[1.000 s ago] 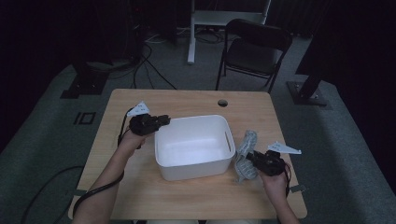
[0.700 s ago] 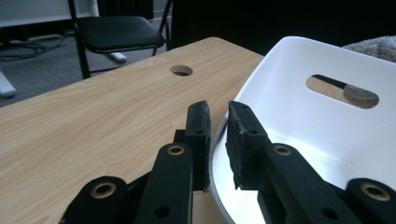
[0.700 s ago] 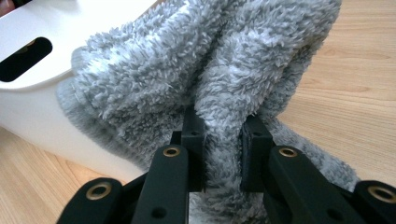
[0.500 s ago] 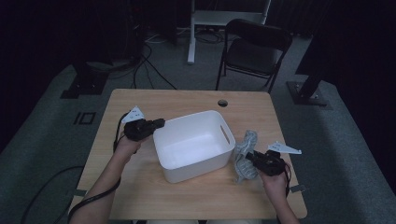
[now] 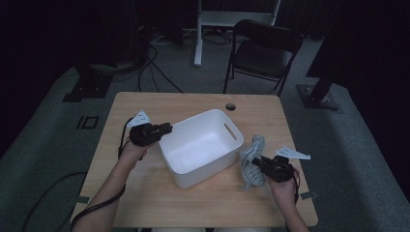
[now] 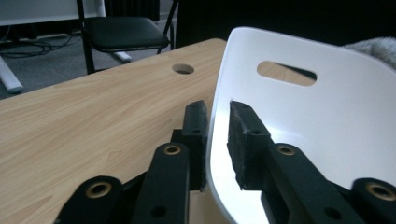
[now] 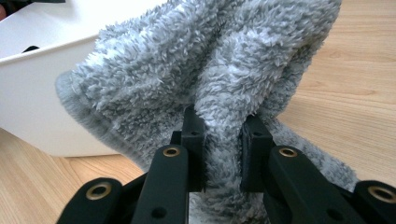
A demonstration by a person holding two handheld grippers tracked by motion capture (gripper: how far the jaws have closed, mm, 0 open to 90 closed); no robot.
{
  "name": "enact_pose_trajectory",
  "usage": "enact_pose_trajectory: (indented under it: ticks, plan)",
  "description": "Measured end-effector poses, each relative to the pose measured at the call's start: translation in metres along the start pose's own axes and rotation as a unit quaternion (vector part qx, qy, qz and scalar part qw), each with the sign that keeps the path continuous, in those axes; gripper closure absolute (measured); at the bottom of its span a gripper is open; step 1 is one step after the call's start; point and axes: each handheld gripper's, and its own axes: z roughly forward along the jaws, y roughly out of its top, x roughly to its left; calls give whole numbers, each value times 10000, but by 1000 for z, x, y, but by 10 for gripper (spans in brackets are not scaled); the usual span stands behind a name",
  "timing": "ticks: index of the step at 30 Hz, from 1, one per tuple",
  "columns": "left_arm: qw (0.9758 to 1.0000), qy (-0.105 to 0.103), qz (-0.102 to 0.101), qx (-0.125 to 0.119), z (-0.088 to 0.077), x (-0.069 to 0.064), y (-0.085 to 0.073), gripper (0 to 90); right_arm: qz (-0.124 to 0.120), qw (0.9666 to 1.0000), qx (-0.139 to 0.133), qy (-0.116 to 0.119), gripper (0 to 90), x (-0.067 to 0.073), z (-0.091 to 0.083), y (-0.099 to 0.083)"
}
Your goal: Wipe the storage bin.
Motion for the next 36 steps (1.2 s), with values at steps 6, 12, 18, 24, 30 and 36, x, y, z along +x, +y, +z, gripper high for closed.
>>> enact_pose_trajectory:
  ticks: [6,12,18,24,30,36]
  plan:
    - [9998,136,-134,13,4,0,0,823,17,10000,-8,-2,760,-1,-1,0]
    - [9996,215,-208,-20,2,-5,-1,850,15,10000,-17,4,760,-1,0,0]
    - [9987,484,-140,36,2,-17,-1,873,23,10000,-11,2,760,-1,-1,0]
    - [9969,646,-423,-177,3,-28,-7,873,30,10000,-11,-4,760,-1,-1,-1]
    - [9966,552,-488,-370,1,-33,-14,870,3,10000,-23,25,760,1,0,0]
    - [9962,623,-499,-353,-2,-39,-15,871,-30,9999,-155,32,760,2,-4,8]
